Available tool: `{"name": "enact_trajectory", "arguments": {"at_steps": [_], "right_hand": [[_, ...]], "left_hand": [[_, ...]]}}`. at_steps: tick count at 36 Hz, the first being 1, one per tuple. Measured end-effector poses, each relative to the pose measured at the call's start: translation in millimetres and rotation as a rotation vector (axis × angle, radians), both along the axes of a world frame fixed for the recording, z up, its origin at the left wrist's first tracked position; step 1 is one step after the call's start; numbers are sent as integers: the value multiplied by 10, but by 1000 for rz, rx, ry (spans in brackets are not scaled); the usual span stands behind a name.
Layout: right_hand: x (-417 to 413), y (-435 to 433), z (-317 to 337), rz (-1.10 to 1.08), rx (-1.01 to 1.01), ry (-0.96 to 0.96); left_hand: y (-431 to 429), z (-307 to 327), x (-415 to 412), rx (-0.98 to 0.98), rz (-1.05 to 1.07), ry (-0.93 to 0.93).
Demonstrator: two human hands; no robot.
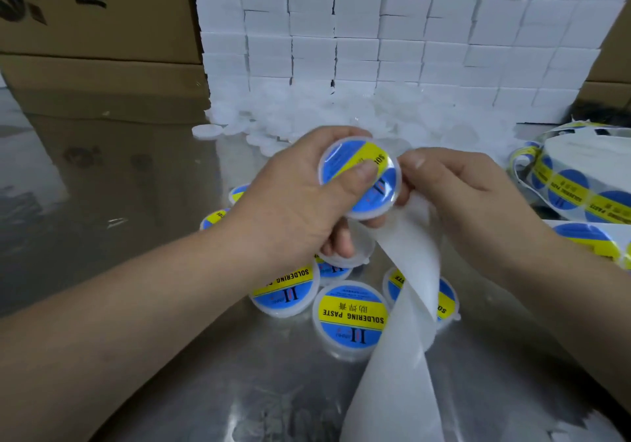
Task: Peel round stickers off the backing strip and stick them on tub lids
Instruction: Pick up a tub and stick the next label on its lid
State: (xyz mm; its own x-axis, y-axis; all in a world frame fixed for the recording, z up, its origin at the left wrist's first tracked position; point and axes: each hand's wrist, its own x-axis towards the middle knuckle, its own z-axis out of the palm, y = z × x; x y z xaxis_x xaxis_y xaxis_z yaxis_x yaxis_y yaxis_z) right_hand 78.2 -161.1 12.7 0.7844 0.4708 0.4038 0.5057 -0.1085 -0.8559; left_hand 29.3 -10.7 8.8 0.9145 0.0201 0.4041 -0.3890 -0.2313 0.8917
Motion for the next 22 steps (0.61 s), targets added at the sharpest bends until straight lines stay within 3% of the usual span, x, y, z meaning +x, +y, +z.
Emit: {"name": "enact_trajectory", "arguments": {"at_steps": [12,18,22], "right_hand": [[67,36,-29,-97,-270,-321],[130,6,-69,-168,-98,-101],[148,-14,-17,-224,-51,-107]], "left_hand": [[4,-75,19,171,118,-50],[88,-49,69,319,274,-119],[167,-40,124,307,341,-79]]}}
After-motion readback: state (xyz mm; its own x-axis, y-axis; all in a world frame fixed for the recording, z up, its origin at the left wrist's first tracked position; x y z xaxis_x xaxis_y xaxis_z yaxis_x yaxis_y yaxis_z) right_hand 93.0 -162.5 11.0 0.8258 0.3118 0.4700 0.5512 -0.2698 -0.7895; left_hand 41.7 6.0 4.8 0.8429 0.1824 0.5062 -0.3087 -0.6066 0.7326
